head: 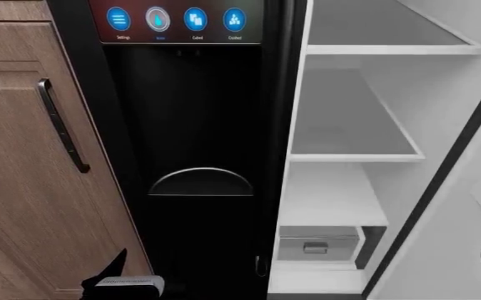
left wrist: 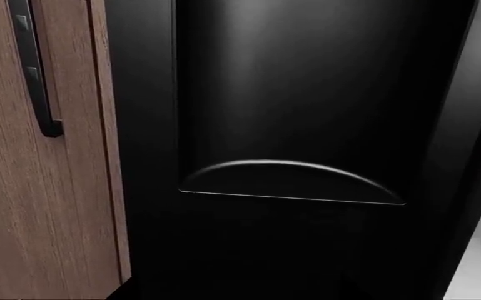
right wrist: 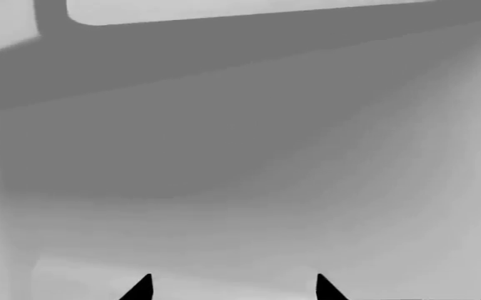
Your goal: Open the fridge door
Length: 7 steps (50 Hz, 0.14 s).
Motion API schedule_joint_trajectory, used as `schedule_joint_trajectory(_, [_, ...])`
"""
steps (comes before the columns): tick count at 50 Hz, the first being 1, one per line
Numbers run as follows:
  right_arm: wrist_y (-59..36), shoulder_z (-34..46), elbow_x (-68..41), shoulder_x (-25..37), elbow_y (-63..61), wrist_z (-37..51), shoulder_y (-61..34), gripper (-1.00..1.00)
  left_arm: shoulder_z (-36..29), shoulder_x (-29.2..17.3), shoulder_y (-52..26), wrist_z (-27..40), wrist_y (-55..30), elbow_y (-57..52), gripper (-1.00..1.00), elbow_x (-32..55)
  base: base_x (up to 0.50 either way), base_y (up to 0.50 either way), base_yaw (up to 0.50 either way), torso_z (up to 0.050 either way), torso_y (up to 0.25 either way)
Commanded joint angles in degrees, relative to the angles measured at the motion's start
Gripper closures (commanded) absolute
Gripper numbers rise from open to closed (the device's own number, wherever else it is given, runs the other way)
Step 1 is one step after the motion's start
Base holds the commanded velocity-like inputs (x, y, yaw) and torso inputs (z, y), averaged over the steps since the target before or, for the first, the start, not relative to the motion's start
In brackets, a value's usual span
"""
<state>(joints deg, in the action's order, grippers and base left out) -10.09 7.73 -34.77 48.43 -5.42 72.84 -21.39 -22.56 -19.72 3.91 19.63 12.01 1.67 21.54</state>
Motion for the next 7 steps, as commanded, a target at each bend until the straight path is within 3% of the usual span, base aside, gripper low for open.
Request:
schedule_joint_trajectory(1, [1.0,-3.7,1.8,1.7,13.0,1.6,-2.0,-1.00,0.0,-0.1,-0.1,-0.2,0.2,0.4,-1.00,0.3,0.00,0.00,0.00,0.000,0.010])
schedule_joint_trajectory(7, [1.8,-4.6,2.7,2.1,17.6,1.1,-3.7,-1.00,-0.1,-0.1,-0.1,-0.1,0.3,0.4,-1.00,0.4,0.00,0.00,0.00,0.002,0.000])
